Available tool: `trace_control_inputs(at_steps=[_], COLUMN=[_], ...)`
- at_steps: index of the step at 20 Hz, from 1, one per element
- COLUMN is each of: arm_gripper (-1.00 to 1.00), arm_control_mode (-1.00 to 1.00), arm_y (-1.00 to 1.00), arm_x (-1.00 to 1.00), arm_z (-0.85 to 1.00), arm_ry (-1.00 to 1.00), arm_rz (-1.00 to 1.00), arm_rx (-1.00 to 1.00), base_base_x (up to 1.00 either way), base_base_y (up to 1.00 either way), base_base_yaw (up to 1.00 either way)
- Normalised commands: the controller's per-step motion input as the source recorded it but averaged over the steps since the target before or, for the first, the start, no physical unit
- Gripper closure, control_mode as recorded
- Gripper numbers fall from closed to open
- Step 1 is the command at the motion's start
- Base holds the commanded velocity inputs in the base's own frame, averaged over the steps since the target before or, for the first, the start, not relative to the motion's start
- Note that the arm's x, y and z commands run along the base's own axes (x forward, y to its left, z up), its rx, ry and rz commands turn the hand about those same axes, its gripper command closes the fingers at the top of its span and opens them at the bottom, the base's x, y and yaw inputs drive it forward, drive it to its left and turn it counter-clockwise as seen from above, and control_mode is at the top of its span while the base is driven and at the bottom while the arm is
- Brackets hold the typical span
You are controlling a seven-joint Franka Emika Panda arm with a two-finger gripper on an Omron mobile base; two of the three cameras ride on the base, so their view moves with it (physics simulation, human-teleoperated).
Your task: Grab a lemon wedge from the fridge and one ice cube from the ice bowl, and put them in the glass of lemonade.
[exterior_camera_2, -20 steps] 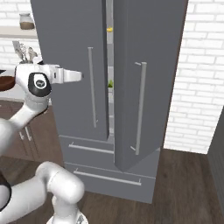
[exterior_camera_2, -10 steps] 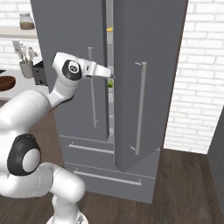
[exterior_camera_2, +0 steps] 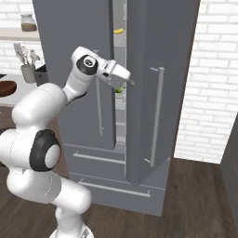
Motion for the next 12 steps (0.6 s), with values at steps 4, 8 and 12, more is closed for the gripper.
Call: trace_control_inputs(at_steps=[4, 8, 12], arm_gripper=[-1.00, -1.00, -1.00], arm_control_mode=[-1.00, -1.00, -1.00], arm_y=[-1.00, -1.00, -1.00], arm_x=[-0.15, -0.55, -0.64], arm_z=[-0.28, -0.27, -0.22], arm_ry=[0.14, 0.01, -0.04], arm_rz=[-0.24, -0.22, -0.17], arm_rx=[0.00, 0.00, 0.00], base_base_x=[0.00, 0.00, 0.00], base_base_y=[0.00, 0.00, 0.00], base_base_yaw=[0.00, 0.00, 0.00])
